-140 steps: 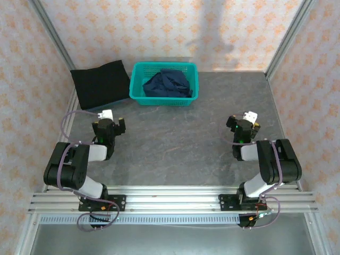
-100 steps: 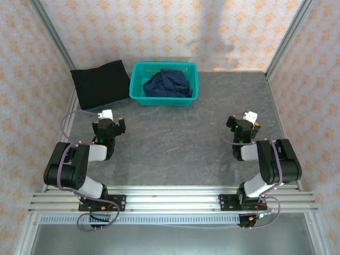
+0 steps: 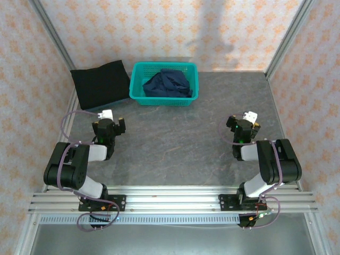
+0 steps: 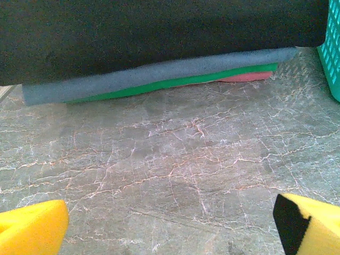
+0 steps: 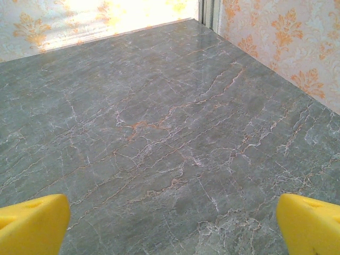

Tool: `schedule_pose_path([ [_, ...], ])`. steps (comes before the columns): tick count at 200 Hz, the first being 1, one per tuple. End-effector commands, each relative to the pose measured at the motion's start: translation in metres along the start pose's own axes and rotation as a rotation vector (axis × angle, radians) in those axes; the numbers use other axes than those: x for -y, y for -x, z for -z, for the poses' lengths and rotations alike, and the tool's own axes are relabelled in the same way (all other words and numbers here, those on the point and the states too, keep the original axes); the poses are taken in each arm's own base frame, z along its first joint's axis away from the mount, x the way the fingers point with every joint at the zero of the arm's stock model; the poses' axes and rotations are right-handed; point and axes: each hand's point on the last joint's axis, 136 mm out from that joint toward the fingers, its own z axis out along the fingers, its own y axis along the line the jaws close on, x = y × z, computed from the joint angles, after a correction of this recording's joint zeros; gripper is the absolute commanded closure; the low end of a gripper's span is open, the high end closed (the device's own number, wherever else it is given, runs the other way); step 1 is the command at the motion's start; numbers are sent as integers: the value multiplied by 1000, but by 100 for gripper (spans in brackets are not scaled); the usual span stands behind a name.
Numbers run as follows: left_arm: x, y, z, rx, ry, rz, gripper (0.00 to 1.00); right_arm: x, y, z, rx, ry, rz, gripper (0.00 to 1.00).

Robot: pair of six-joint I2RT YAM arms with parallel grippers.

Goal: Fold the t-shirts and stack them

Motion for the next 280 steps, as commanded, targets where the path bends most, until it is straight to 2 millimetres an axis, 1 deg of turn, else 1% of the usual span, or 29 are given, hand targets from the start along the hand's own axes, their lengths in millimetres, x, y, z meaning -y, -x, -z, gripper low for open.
schedule_pose_path([
  [1,4,22,0,58,-4,-1,0,-2,9,-2,25,-2,-1,1],
  [10,4,22,0,58,-4,-1,0,-2,9,-1,28,0,1,1],
  [14,4,22,0,60,-6,-2,0,-3,13,-1,39,5,0,1],
  [20,8,29,0,67,-27,-8,0,-8,20,2,39,29,9,1],
  [24,12,35,0,51,-42,-21,0,-13,23,4,22,52,28,1],
  [25,13,33,0,38,-47,-28,0,-15,24,4,14,56,35,1],
  [26,14,36,0,32,-52,-31,0,-16,29,5,20,62,33,1],
  [28,16,40,0,10,-58,-39,0,-17,28,7,-2,64,43,1],
  [30,17,37,1,-26,-66,-52,0,-19,31,8,-21,63,45,1],
  [35,20,53,2,-67,-74,-57,0,-17,35,11,-79,45,33,1],
  [37,20,54,3,-90,-72,-58,0,-17,39,12,-94,36,20,1],
  [42,21,66,6,-111,-77,-53,0,-14,47,17,-137,8,-3,1],
  [50,25,81,14,-123,-100,-27,0,-12,53,26,-200,-6,-21,1],
  [61,32,103,29,-111,-147,16,0,-19,61,40,-263,29,-52,1],
  [70,31,119,42,-113,-146,67,0,-23,67,49,-301,51,-87,1],
  [74,29,130,48,-105,-141,98,0,-27,71,54,-325,74,-100,1],
  [87,26,149,65,-118,-139,187,0,-44,75,65,-395,165,-134,1],
  [105,36,171,83,-167,-202,287,0,-80,81,75,-489,332,-207,1],
  [117,45,181,90,-206,-244,352,0,-104,83,74,-553,431,-262,1],
  [133,71,192,93,-275,-345,400,0,-139,88,63,-623,560,-326,1],
  [144,89,197,93,-320,-391,403,0,-160,90,49,-655,617,-353,0],
  [160,116,202,93,-360,-442,360,0,-187,94,25,-681,671,-365,2],
  [178,144,202,88,-399,-479,325,0,-214,96,-5,-703,701,-380,5],
  [189,160,202,85,-416,-516,315,0,-228,92,-23,-725,707,-390,8],
  [209,182,200,80,-434,-535,298,0,-249,85,-52,-751,706,-407,13],
  [229,197,195,73,-462,-538,301,0,-269,73,-72,-773,701,-389,17],
  [246,204,189,65,-487,-520,303,0,-279,58,-86,-797,673,-376,24],
  [270,211,183,54,-507,-508,302,0,-293,49,-98,-790,657,-382,37],
  [280,213,179,48,-516,-491,317,0,-297,45,-99,-790,651,-374,45],
])
